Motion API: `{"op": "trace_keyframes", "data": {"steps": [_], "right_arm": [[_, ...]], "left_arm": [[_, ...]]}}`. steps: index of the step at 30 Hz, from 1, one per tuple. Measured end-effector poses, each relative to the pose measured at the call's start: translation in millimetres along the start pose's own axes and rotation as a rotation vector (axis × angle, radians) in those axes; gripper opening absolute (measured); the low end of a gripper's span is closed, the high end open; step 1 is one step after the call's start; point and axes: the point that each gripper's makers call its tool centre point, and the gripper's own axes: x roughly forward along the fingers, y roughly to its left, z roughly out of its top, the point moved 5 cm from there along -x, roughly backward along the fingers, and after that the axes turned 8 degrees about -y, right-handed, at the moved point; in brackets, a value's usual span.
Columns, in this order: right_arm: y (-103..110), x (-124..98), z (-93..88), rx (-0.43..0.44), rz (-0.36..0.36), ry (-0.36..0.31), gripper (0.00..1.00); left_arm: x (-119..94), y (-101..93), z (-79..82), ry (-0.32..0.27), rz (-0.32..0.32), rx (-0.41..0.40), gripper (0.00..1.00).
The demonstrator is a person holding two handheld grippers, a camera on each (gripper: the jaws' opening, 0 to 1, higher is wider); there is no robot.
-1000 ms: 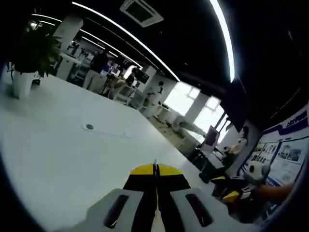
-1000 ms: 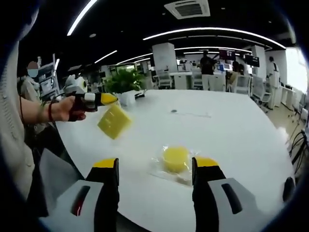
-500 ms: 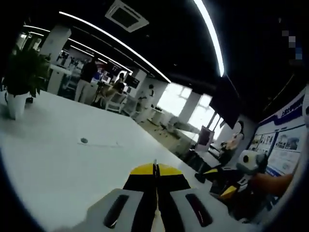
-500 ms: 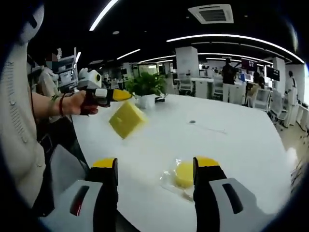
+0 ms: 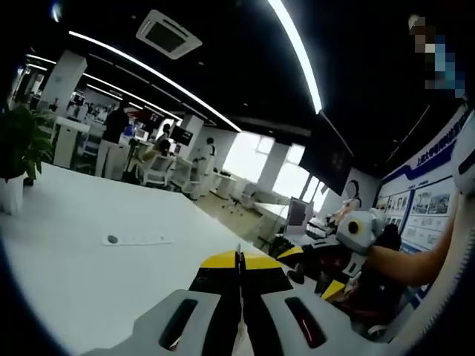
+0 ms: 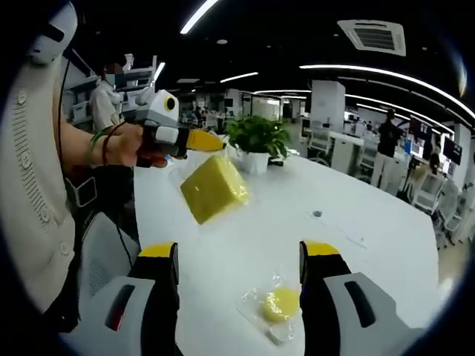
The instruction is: Compare the silicone blocks by pressing each to a similar depth, holding the contact briefly, and releasing to observe deformation and rebound differences across the visible hardness samples.
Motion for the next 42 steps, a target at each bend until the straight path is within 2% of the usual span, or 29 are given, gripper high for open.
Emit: {"op": "trace_keyframes", "data": {"steps": [6, 16, 22, 25, 34, 42], "right_arm": [[-6, 32, 21.5, -0.091, 0.102, 0.014, 0.63], [-4, 70, 19.8, -0.143, 0.244, 0.087, 0.63], [-3, 81, 17.8, -0.142, 0.285, 0.092, 0.62], [-3, 86, 15.5, -0.147, 0.299, 0.102, 0.62], [-2, 94, 13.6, -0.149, 0.339, 0.115, 0.62], [-2, 96, 10.1, -0.145, 0.351, 0.132, 0.53]], "left_arm": [[8, -7.5, -4.3, 0.019, -0.046, -0.022, 0.0], [19, -10.6, -4.9, 0.032, -0.076, -0.022, 0.0], [25, -11.4, -1.1, 0.026, -0.089, -0.022, 0.0], [28, -12.8, 1.1, 0.018, -0.102, -0.049, 0.0], [31, -21.1, 1.8, 0.029, -0.135, -0.032, 0.0], [31, -23.6, 1.4, 0.038, -0.162, -0.017, 0.0]]}}
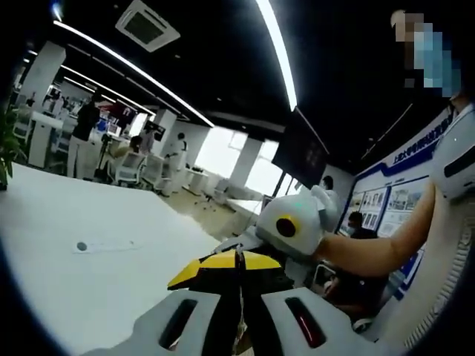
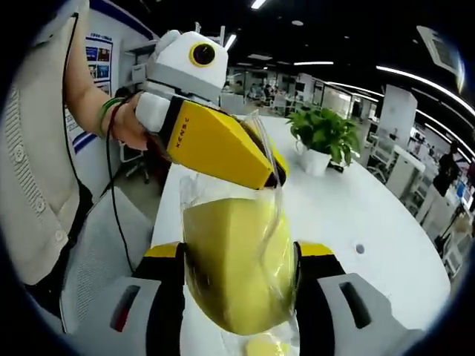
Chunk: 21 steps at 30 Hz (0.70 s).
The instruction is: Compare the silicone blocks by pressing each to a similar depth, holding the contact briefly, and releasing to observe deformation and rebound differences across the visible hardness samples.
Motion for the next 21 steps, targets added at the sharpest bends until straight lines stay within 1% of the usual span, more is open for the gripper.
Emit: {"op": "trace_keyframes", "data": {"steps": [4, 7, 10, 14, 16, 19, 21], "right_arm": [[1, 1, 0.0, 0.015, 0.013, -0.008, 0.48], [6, 4, -0.9, 0.026, 0.045, -0.005, 0.44], [9, 7, -2.9, 0.031, 0.068, 0.005, 0.4], [12, 7, -2.9, 0.057, 0.074, 0.009, 0.33], [12, 7, -2.6, 0.048, 0.072, 0.008, 0.3], [13, 7, -2.8, 0.083, 0.075, 0.019, 0.25], [15, 7, -2.7, 0.129, 0.086, 0.028, 0.23]], "left_arm": [[-1, -2.8, -1.6, 0.011, -0.027, 0.006, 0.0], [0, -8.8, -5.4, 0.034, -0.07, 0.023, 0.0], [0, -10.9, -8.3, 0.049, -0.078, 0.033, 0.0], [-1, -13.0, -9.2, 0.051, -0.092, 0.042, 0.0], [-1, -15.0, -9.6, 0.057, -0.099, 0.05, 0.0], [-1, -15.1, -9.5, 0.057, -0.102, 0.056, 0.0], [-1, -14.8, -9.5, 0.052, -0.103, 0.051, 0.0]]}}
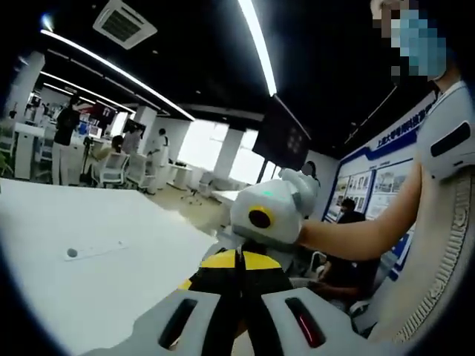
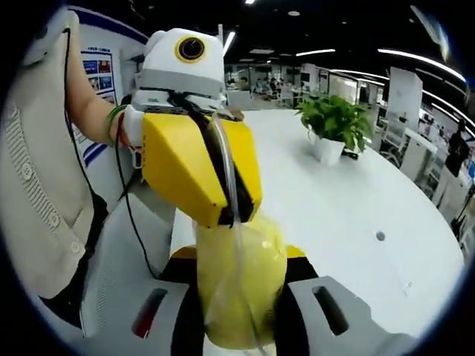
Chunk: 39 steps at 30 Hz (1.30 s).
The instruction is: Compare the silicone blocks by pressing each to a similar depth, holding the contact briefly, and releasing to observe deformation and rebound differences across the visible hardness samples.
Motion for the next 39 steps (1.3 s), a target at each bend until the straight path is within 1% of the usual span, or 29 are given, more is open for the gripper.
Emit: {"op": "trace_keyframes", "data": {"steps": [1, 4, 6, 7, 13, 19, 24, 27, 29, 39], "right_arm": [[2, 0, -1.1, 0.025, 0.008, 0.007, 0.22], [5, -1, -3.3, 0.042, 0.02, 0.027, 0.18], [7, -2, -3.4, 0.044, 0.025, 0.037, 0.16], [8, -2, -3.3, 0.047, 0.027, 0.04, 0.15], [15, -5, -4.2, 0.063, 0.041, 0.062, 0.11], [22, -6, -1.3, 0.076, 0.047, 0.058, 0.09], [26, -6, 0.0, 0.067, 0.042, 0.057, 0.09], [27, -7, 0.3, 0.056, 0.036, 0.056, 0.09], [29, -8, -0.3, 0.067, 0.039, 0.063, 0.09], [38, -15, 2.1, 0.049, 0.036, 0.071, 0.09]], "left_arm": [[0, 0.0, -0.2, 0.0, 0.0, -0.002, 0.0], [-1, -1.6, -1.7, 0.0, -0.005, -0.007, 0.0], [-1, -3.1, -2.0, -0.001, -0.007, -0.008, 0.0], [-2, -3.9, -2.0, -0.002, -0.01, -0.02, 0.0], [-4, -9.1, -2.5, 0.001, -0.022, -0.006, 0.0], [-6, -15.8, -1.1, -0.003, -0.032, 0.004, 0.0], [-8, -20.5, -0.7, 0.001, -0.037, 0.017, 0.0], [-8, -22.3, -0.8, -0.001, -0.04, 0.007, 0.0], [-8, -24.3, -1.0, 0.0, -0.04, 0.01, 0.0], [-7, -34.2, 0.9, 0.001, -0.057, 0.018, 0.0]]}}
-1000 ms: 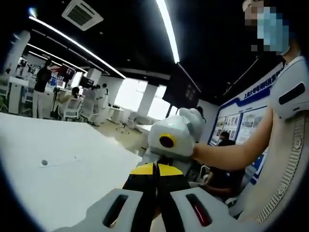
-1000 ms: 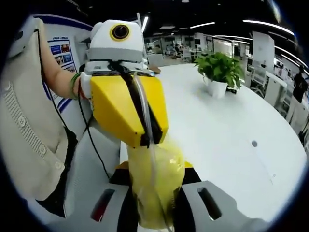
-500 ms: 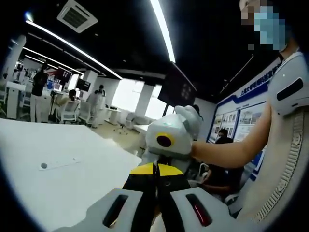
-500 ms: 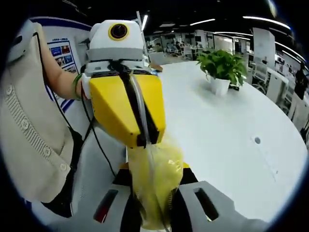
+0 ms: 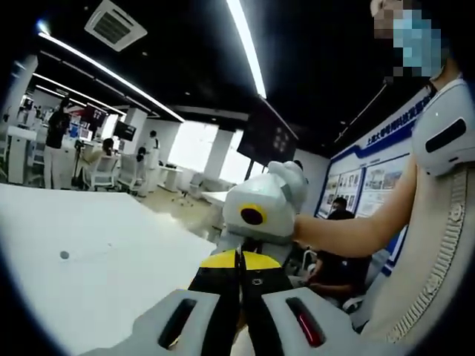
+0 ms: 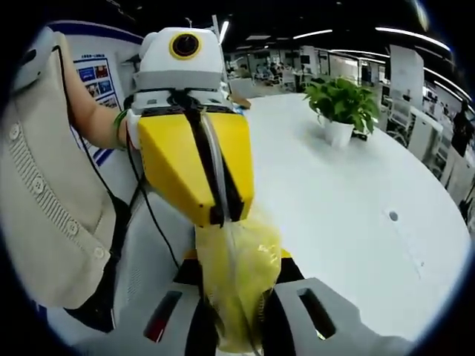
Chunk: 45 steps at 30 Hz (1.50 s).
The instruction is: Compare the silicone blocks by pressing each to a similar depth, holding the contact briefly, and releasing to observe deformation and rebound differences across the visible hardness samples.
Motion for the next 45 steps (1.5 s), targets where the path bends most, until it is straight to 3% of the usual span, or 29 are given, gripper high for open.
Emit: {"op": "trace_keyframes", "data": {"steps": [15, 24, 25, 27, 28, 30, 32, 45], "right_arm": [[4, 0, 2.5, -0.013, -0.003, 0.007, 0.09], [-5, 5, -2.1, -0.015, -0.016, 0.009, 0.11], [-10, 6, -1.4, -0.064, -0.045, -0.01, 0.12], [-10, 8, -5.7, -0.052, -0.032, 0.013, 0.13], [-19, 9, -4.4, -0.139, -0.067, -0.007, 0.14], [-21, 10, -6.7, -0.193, -0.073, -0.027, 0.17], [-22, 12, -8.4, -0.145, -0.064, -0.043, 0.23], [-36, 0, -2.7, -0.154, -0.155, -0.154, 0.43]], "left_arm": [[-3, -3.9, 2.4, 0.003, -0.002, 0.018, 0.0], [-2, 5.9, -1.8, 0.013, 0.024, 0.023, 0.0], [-2, 7.3, -2.2, 0.013, 0.029, 0.018, 0.0], [-2, 10.2, -5.2, 0.024, 0.04, 0.026, 0.0], [-2, 12.7, -6.8, 0.021, 0.04, 0.016, 0.0], [-2, 16.1, -8.3, 0.019, 0.05, 0.01, 0.0], [-2, 22.6, -9.6, 0.02, 0.069, 0.004, 0.0], [-16, 63.0, -32.8, 0.018, 0.173, -0.082, 0.0]]}}
